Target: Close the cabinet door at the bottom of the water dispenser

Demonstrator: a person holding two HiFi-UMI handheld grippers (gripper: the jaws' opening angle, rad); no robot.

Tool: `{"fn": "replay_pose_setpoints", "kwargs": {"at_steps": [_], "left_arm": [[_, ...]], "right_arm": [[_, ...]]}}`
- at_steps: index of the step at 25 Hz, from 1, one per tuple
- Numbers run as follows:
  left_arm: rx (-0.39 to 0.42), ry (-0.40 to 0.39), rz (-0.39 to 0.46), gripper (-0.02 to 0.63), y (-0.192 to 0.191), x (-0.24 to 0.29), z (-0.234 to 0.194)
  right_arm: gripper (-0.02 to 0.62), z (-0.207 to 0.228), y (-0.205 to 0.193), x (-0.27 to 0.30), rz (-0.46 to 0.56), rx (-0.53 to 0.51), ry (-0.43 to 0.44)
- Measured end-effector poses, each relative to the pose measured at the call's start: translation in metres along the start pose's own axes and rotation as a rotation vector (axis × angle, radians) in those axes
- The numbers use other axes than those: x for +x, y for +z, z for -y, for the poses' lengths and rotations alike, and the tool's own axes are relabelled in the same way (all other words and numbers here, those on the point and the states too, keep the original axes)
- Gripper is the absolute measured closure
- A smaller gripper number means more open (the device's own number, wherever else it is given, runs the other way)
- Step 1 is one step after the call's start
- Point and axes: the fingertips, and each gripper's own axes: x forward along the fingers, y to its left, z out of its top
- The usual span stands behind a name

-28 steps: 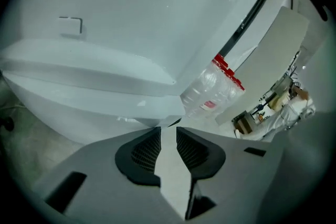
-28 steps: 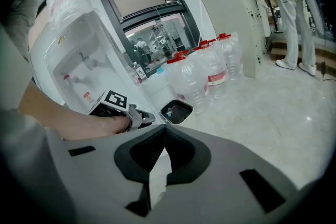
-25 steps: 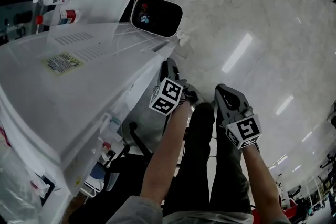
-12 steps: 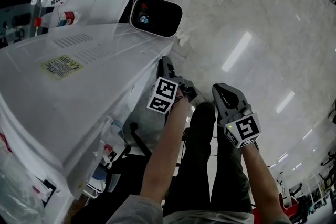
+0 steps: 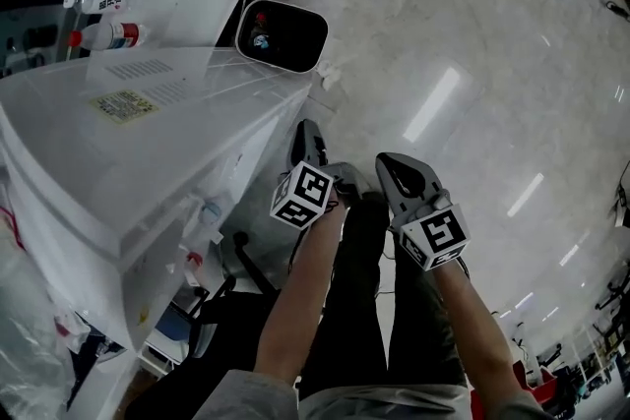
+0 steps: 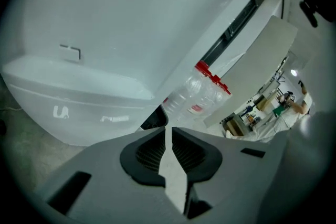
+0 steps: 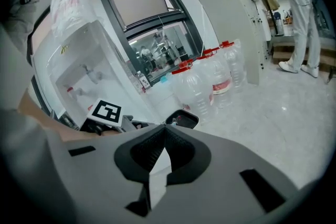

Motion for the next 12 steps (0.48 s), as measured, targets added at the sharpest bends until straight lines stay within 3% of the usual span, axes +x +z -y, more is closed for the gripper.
{"fn": "replay_pose_setpoints", "kwargs": {"at_steps": [12], "left_arm": [[0.176,-0.075,0.027,0.597,0.033,-0.112,0.086]], "right_arm": [[0.588,-0.037,0.061,-0.053,0.075,0.000,0.046]]}}
